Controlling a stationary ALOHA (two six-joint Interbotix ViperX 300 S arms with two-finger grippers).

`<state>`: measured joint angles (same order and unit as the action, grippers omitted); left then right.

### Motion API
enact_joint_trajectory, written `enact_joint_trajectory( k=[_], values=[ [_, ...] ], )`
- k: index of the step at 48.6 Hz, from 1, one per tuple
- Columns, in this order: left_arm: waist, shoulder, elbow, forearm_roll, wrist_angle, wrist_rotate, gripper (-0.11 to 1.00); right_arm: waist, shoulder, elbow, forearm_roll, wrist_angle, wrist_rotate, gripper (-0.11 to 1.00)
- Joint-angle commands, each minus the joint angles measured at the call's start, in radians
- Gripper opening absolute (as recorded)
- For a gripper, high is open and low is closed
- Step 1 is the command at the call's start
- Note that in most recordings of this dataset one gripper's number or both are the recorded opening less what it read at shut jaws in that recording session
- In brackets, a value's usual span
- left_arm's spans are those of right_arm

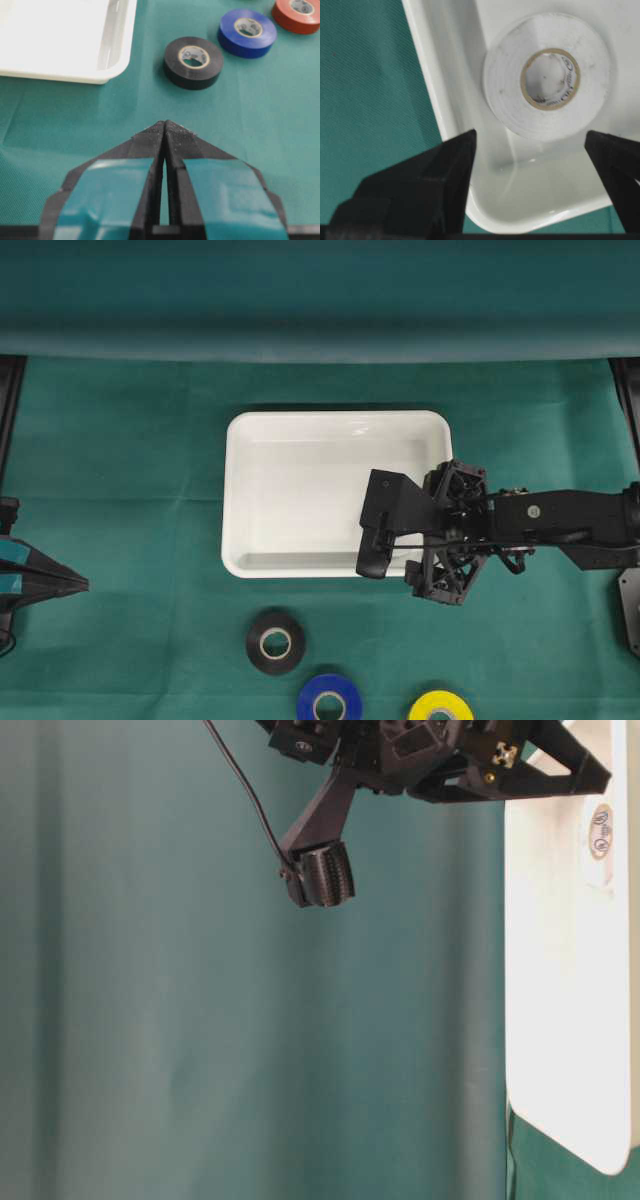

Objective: Put the tape into the white case with the right arm.
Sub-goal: 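Lift the white roll and lower it into the tray's right side, then open the right gripper and withdraw it to the right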

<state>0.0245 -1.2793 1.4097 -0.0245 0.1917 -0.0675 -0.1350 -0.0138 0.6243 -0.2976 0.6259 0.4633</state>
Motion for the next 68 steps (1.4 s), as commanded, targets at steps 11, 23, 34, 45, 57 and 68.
enact_joint_trajectory(
  k=[11, 23, 34, 45, 57, 68],
  values=[
    [0.008, 0.008, -0.012, 0.0, -0.011, -0.002, 0.0, -0.002, -0.087, 0.025, -0.003, 0.026, 0.002, 0.69],
    [0.009, 0.008, -0.012, 0.0, -0.011, -0.003, 0.0, 0.0, -0.279, 0.176, -0.003, 0.034, 0.003, 0.69],
    [0.02, 0.005, -0.011, 0.0, -0.011, -0.008, 0.0, -0.002, -0.509, 0.364, -0.003, -0.071, 0.003, 0.69],
    [0.028, 0.003, -0.009, -0.002, -0.011, -0.011, 0.0, 0.0, -0.756, 0.529, -0.003, -0.207, 0.005, 0.68],
    [0.034, 0.005, -0.009, -0.002, -0.011, -0.011, 0.0, -0.002, -0.9, 0.606, -0.003, -0.186, 0.017, 0.68],
    [0.035, 0.005, -0.009, 0.0, -0.011, -0.011, 0.0, 0.0, -0.882, 0.604, 0.002, -0.192, 0.026, 0.68]
  ],
)
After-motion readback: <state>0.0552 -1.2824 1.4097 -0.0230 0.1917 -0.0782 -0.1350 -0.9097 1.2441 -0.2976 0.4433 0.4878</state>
